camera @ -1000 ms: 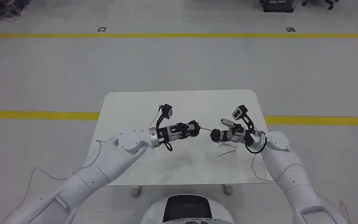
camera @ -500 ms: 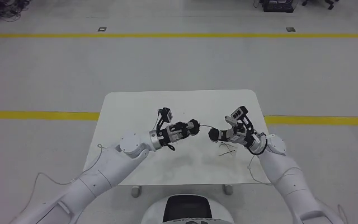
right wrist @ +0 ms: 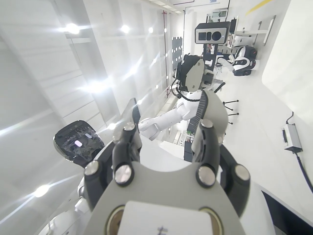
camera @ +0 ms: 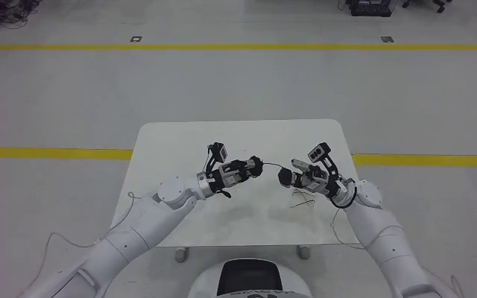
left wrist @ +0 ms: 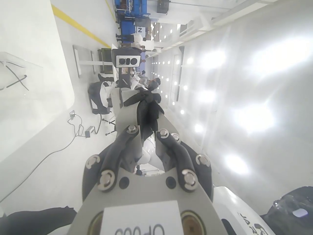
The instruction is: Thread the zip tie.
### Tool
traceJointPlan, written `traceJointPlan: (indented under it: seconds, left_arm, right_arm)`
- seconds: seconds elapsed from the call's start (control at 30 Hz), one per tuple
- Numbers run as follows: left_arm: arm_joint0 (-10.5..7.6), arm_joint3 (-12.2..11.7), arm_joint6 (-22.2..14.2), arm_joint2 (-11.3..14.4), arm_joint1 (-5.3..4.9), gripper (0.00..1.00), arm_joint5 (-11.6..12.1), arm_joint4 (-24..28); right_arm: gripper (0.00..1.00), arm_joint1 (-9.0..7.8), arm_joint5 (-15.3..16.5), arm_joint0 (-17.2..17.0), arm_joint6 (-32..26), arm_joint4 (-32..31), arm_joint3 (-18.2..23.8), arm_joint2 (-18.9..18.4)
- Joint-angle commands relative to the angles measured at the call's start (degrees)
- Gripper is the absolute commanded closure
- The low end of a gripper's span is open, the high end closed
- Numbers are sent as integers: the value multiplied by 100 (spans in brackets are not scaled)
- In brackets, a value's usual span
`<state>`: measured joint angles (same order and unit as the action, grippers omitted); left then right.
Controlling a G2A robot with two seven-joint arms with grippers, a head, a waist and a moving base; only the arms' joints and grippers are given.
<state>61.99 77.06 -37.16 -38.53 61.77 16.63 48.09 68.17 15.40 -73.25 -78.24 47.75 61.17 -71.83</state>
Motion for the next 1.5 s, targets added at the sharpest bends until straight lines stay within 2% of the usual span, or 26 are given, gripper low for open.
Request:
traceJointPlan:
  seconds: [0.0,0.23,0.37,0.8,0.93,1.07,1.27,1.3,1.47]
  left_arm:
    - [19,15,-25,-22,4,100,-24,-54]
    - [74,23,-122,-93,38,100,-64,-60]
    - [98,12,-159,-136,57,100,-72,-62]
    - [179,0,-329,-247,106,100,-139,-152]
    - [193,-4,-354,-275,122,100,-164,-181]
    - [206,-8,-378,-301,138,100,-181,-213]
    - [218,-63,-313,-337,156,100,-262,-365]
    - [218,-65,-245,-349,158,0,-284,-412]
    - [248,-50,-154,-380,164,0,-264,-402]
  right_arm:
    - [80,2,21,5,-2,-1,-6,7]
    - [84,14,75,33,0,14,-41,43]
    - [90,14,86,39,12,1,-76,47]
    - [89,13,103,42,14,-1,-115,53]
    - [92,13,108,40,13,-9,-124,61]
    - [100,11,112,36,17,-15,-126,60]
    - [100,3,109,32,32,-67,-134,51]
    - [100,1,110,31,39,-77,-137,49]
    - [100,-7,124,22,82,-109,-135,32]
